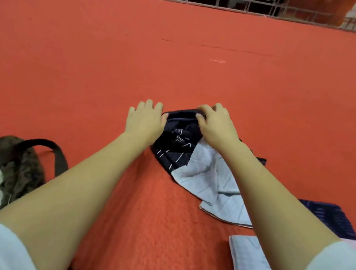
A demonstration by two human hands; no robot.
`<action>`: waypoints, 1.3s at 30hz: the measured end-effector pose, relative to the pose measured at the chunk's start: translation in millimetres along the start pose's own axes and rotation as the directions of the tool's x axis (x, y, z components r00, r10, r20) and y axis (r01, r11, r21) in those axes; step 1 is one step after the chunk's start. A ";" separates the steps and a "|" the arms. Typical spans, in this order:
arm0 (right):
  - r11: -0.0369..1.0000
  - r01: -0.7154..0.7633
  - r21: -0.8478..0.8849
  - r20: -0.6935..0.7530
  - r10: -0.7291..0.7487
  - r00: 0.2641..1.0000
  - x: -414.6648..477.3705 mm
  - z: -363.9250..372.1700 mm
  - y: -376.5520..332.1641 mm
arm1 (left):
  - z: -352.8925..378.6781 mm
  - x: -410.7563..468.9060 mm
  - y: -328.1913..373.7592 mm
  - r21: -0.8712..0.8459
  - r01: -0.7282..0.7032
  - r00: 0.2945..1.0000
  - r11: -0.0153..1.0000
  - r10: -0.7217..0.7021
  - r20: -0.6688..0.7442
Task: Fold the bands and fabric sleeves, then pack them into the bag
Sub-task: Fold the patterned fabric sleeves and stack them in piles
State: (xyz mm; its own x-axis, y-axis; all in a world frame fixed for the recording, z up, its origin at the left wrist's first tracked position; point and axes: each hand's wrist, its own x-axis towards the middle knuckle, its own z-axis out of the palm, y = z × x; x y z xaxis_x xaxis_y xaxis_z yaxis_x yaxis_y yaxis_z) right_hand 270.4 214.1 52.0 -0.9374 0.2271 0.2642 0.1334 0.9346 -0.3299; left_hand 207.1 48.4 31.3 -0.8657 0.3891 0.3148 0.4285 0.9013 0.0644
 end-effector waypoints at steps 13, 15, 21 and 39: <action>0.962 -0.251 0.111 0.116 0.238 0.964 78.3 42.2 4.8 | 58.5 89.1 0.9 -0.138 0.075 0.975 0.988 -0.044 0.217; 0.964 -0.238 0.122 0.142 0.220 0.965 77.9 47.5 7.3 | 66.3 84.5 4.0 -0.205 0.134 0.955 0.970 -0.071 0.286; 0.953 -0.134 0.270 0.107 0.109 0.988 56.4 32.6 1.4 | 47.8 65.7 6.4 -0.538 0.285 0.956 0.793 -0.191 0.224; 0.532 -0.349 0.771 0.255 0.244 0.935 -195.4 28.5 -35.3 | -5.5 -224.4 18.7 -0.754 0.266 0.950 0.600 -0.297 0.099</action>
State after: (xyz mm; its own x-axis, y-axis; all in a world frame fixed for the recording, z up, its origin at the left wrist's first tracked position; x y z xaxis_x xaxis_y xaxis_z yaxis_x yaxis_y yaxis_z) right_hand 439.7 128.9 -13.9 -0.9264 0.3709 -0.0647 0.1503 0.2066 -0.9668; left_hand 410.8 -23.1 -33.0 -0.9749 0.1211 0.1867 0.2223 0.5006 0.8366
